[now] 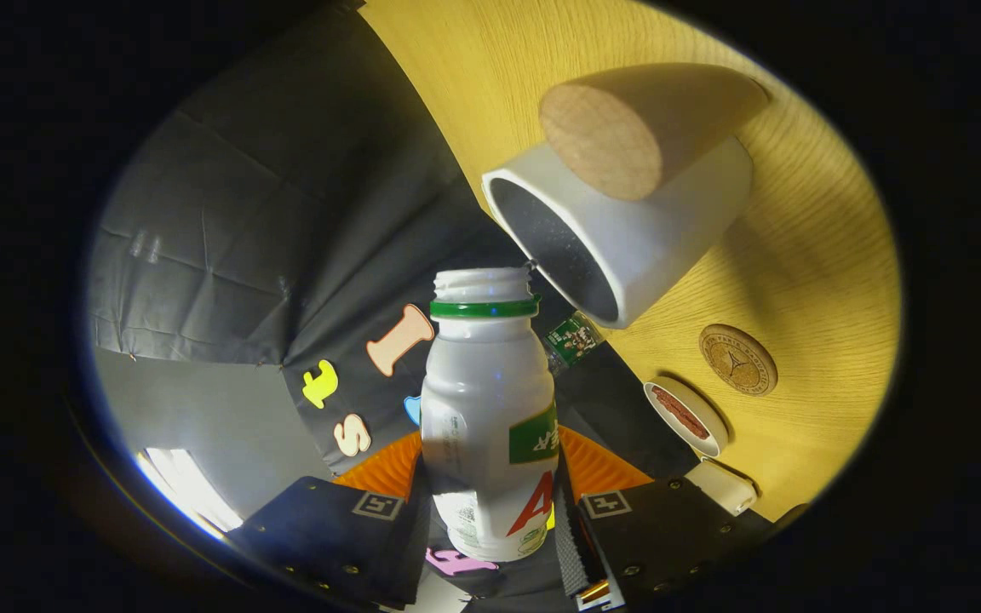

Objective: Take the bottle from table, then pour the juice into the cup, finally place the bottle on the coaster

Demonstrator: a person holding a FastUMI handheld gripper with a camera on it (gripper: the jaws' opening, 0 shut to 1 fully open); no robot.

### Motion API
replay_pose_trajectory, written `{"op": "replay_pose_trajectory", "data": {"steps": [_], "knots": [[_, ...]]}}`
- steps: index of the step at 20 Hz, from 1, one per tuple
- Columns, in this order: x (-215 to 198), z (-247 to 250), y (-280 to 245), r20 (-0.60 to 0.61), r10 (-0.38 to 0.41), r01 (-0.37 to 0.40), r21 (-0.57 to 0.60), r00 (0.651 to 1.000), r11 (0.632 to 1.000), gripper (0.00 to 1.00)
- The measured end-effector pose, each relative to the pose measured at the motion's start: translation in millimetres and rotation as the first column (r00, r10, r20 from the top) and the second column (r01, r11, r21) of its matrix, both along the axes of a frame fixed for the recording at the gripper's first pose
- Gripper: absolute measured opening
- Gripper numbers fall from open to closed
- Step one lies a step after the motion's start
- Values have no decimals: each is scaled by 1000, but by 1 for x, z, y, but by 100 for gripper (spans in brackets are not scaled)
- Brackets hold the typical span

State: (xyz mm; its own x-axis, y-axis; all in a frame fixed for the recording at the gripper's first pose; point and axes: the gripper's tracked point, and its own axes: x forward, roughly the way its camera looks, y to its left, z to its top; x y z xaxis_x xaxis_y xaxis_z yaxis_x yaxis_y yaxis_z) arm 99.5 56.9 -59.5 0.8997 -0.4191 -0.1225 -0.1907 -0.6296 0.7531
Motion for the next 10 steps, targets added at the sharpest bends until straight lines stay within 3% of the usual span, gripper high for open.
{"op": "replay_pose_trajectory", "data": {"steps": [10], "knots": [[2,-2,1,0,7,-7,14,1000,1000,61]]}}
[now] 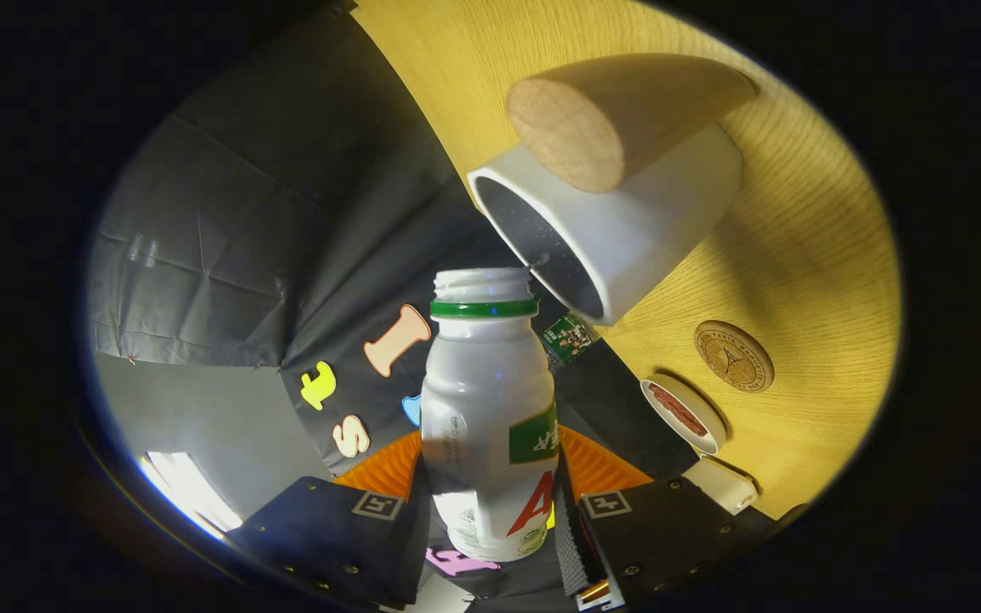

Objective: Take the bottle from table, then pour the juice into the cup, finally place the bottle on the coaster

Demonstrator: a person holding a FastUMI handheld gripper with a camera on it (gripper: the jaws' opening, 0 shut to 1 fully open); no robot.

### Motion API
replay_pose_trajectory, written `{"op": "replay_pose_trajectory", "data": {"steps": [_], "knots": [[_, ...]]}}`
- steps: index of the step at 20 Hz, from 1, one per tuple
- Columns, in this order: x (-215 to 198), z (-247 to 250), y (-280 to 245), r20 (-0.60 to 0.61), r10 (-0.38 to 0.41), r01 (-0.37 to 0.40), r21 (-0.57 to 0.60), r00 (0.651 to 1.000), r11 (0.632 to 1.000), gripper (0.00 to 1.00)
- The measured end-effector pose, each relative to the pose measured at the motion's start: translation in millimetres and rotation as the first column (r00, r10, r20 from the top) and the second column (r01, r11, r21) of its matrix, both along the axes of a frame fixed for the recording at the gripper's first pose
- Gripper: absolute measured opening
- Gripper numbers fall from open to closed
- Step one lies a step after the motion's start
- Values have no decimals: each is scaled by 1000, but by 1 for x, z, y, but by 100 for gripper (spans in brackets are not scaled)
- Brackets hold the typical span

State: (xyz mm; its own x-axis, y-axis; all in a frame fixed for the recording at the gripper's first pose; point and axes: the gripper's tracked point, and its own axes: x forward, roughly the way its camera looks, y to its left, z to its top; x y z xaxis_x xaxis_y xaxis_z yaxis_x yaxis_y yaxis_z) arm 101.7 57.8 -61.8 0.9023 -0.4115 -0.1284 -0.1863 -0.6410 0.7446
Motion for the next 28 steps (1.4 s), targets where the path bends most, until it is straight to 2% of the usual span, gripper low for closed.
{"op": "replay_pose_trajectory", "data": {"steps": [9,13,16,23,25,28], "knots": [[0,-1,1,-9,-1,1,-18,1000,1000,61],[-1,-6,10,-62,32,-37,-87,998,996,61],[-1,-10,18,-124,64,-86,-180,990,980,61],[-8,-14,30,-256,60,-166,-417,965,894,61],[-5,-8,32,-298,52,-198,-484,953,852,61],[-14,-7,39,-360,33,-253,-584,932,771,61]]}}
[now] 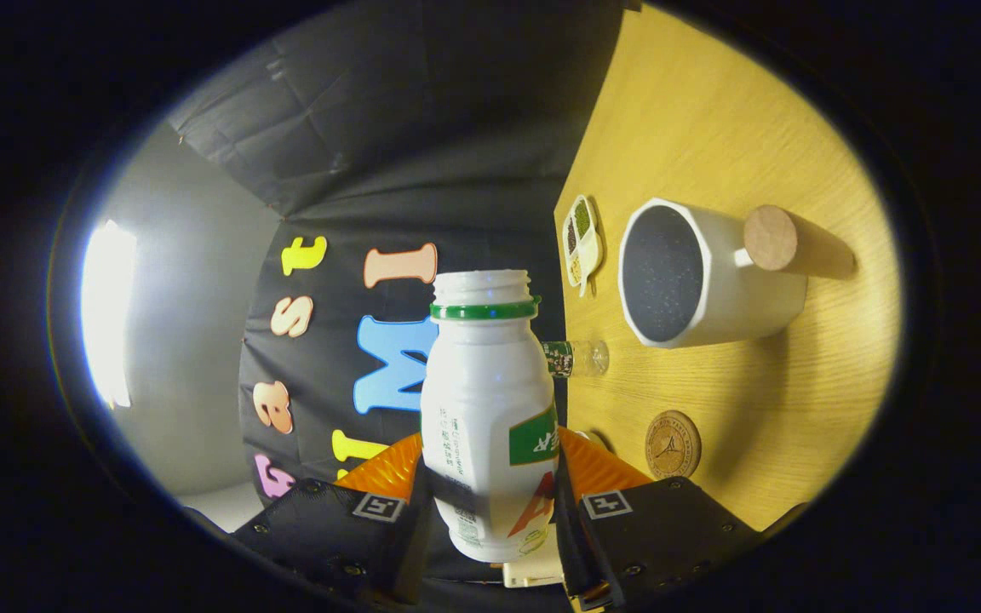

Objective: Take the bottle from table, then pour the juice into the cup, finally place the bottle on the coaster

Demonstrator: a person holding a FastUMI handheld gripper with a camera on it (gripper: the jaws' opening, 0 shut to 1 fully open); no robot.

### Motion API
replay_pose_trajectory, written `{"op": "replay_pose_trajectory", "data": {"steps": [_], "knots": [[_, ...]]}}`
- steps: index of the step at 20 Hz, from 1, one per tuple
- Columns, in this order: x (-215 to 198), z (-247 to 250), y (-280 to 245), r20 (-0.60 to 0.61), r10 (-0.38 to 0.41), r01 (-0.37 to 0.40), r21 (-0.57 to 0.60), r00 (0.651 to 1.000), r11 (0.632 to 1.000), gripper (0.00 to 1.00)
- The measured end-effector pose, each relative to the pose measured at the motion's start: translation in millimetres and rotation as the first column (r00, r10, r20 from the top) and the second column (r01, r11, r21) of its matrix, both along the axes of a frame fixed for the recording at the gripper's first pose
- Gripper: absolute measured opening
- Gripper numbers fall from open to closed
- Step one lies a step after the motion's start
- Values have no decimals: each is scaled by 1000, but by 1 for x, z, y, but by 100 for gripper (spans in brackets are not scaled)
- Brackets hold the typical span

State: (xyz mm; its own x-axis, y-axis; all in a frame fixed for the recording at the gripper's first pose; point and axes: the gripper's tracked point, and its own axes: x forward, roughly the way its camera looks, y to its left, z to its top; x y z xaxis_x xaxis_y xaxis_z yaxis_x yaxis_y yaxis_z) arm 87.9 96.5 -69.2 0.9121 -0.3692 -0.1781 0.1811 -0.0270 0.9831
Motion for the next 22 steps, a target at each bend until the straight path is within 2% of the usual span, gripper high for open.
{"op": "replay_pose_trajectory", "data": {"steps": [4,8,11,16,20,22], "knots": [[1,-5,12,-88,53,-67,-173,995,983,61],[9,-10,29,-182,109,-169,-357,977,919,61],[17,-24,40,-245,139,-237,-434,960,869,61],[28,-44,52,-376,137,-349,-582,916,735,61],[39,-62,50,-495,89,-448,-677,865,584,61],[43,-65,46,-520,65,-469,-702,852,536,61]]}}
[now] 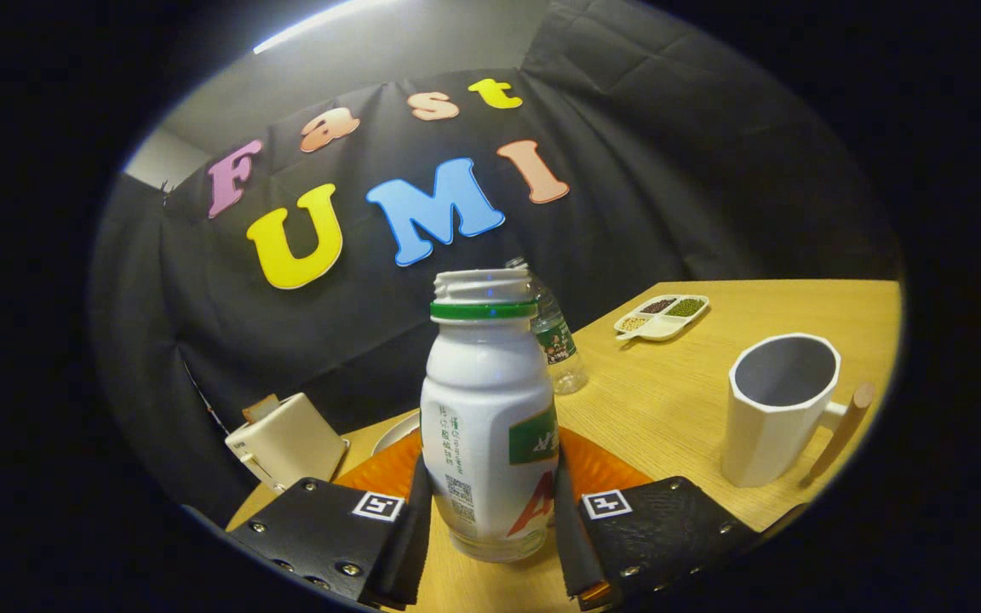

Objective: Take the bottle from table, then pour the juice into the cup, finally place the bottle on the coaster

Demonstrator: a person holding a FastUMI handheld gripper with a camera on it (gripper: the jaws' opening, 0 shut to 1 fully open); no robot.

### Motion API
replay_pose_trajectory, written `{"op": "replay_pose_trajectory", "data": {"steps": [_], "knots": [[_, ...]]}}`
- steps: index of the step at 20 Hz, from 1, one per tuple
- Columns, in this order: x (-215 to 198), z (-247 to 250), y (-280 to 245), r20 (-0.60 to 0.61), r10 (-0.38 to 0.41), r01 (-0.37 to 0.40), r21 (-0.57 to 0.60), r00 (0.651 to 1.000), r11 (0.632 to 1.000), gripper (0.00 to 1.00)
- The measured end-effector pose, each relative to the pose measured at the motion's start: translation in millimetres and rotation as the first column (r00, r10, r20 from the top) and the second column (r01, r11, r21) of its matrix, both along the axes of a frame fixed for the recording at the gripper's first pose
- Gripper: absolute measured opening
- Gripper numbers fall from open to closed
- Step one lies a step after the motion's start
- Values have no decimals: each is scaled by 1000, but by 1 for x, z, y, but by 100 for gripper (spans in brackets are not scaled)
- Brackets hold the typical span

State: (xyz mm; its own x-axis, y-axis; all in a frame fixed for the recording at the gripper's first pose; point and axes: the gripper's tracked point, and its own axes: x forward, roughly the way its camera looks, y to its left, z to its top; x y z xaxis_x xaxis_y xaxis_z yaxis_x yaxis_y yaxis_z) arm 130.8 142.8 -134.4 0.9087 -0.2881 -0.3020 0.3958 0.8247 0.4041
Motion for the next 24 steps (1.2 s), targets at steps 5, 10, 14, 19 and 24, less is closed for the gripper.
{"op": "replay_pose_trajectory", "data": {"steps": [5,10,14,19,24], "knots": [[11,-4,-12,-39,5,-12,-181,999,983,61],[31,-13,-14,-87,45,-70,-311,995,948,61],[40,-17,-19,-103,63,-96,-350,993,932,61],[49,-25,-27,-79,57,-79,-300,995,951,61],[53,-33,-23,-83,85,-105,-273,993,956,62]]}}
